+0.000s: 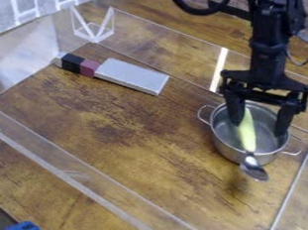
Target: Put the spoon into the silver pot
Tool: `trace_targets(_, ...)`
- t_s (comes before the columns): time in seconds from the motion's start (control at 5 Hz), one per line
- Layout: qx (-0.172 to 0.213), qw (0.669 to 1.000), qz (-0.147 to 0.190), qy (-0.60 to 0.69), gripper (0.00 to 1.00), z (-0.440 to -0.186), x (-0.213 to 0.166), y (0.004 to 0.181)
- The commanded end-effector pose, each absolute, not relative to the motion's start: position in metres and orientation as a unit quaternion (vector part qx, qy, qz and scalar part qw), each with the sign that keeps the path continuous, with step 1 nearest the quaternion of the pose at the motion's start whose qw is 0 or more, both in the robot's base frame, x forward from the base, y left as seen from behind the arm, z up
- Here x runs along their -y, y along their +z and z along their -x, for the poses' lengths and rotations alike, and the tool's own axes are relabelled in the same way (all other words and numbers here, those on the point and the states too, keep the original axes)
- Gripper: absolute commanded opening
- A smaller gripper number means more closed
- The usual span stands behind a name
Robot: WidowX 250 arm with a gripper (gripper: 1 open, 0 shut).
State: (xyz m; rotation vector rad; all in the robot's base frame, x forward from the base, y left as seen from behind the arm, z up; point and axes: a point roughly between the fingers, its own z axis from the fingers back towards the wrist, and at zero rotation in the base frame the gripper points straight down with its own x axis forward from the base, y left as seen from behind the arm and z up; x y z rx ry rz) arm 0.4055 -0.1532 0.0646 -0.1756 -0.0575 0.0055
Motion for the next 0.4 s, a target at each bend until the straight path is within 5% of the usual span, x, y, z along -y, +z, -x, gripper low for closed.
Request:
trace_targets(0.0, 0.083, 0.991, 0.102, -0.026, 1.0, -0.41, 0.153, 0.121)
trace_targets(0.2, 0.084, 0.991, 0.099, -0.039, 1.0, -0.412, 0.143, 0.133)
